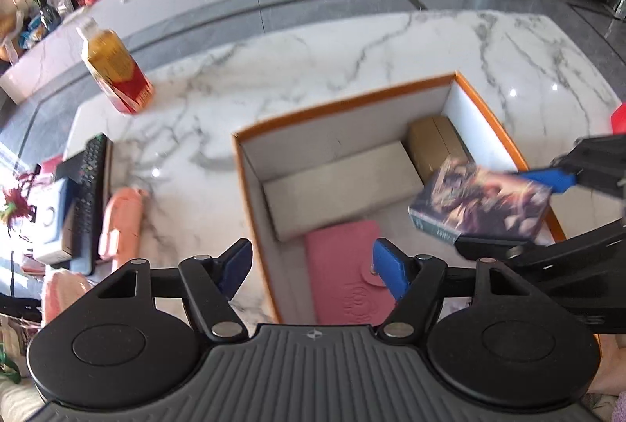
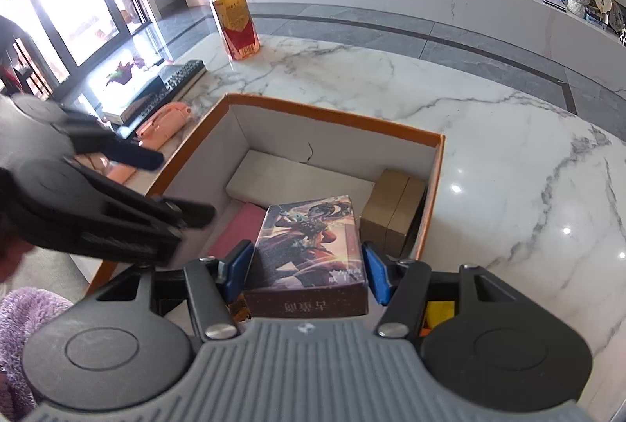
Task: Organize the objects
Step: 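Lower the wallet and card box into the orange box and open both tools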
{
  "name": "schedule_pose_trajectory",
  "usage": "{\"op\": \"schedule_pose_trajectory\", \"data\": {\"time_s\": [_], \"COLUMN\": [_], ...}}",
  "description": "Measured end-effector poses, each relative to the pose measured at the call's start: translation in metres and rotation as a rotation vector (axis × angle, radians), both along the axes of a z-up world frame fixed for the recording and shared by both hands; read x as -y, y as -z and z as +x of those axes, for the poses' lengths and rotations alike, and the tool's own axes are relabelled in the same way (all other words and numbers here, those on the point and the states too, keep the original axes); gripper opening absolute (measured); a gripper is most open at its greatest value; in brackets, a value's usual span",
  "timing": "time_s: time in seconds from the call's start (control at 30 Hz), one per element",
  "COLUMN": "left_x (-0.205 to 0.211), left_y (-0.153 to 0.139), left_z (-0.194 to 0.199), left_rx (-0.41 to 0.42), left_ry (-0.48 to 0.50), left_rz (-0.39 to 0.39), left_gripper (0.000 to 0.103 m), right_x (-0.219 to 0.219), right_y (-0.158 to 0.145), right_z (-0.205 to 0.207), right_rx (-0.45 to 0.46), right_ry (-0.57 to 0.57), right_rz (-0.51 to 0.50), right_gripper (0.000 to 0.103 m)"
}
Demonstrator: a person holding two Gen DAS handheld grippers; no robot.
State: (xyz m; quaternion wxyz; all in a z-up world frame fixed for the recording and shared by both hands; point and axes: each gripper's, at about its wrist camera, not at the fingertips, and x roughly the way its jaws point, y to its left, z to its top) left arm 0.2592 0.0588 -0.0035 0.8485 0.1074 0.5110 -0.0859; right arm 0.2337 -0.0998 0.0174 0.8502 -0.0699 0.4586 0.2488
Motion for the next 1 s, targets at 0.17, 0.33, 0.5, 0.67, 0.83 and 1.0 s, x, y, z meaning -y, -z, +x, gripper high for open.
{"op": "schedule_pose_trajectory", "data": {"time_s": [0.17,0.33,0.5,0.67,0.83,1.0], "left_x": [-0.019,-0.034,-0.041,-0.046,-0.049,-0.049], "left_y": [0.001,0.016,0.029,0.03,0.03,0.031], "left_z": [0.002,-0.001,-0.002,-0.004,-0.004,-0.006], "left_rx": [-0.025,-0.078,-0.122,-0.115,-0.109,-0.098], "left_ry": [-0.021,-0.026,-0.015,-0.01,-0.011,-0.006], "left_rz": [-0.024,-0.047,-0.125,-0.143,-0.157,-0.157], "left_gripper": [0.067,0.048,0.027,0.021,0.02,0.02], "right_x": [-0.026,-0.042,-0.052,-0.057,-0.061,-0.051], "right_y": [0.021,0.042,0.054,0.061,0.069,0.067], "right_z": [-0.002,0.004,0.008,0.012,0.019,0.027], "right_rx": [0.0,-0.032,-0.057,-0.091,-0.132,-0.143], "right_ry": [-0.009,-0.008,0.0,0.029,0.087,0.209], "right_rz": [-0.13,-0.193,-0.234,-0.211,-0.158,-0.107], "right_gripper": [0.062,0.062,0.061,0.061,0.061,0.061]}}
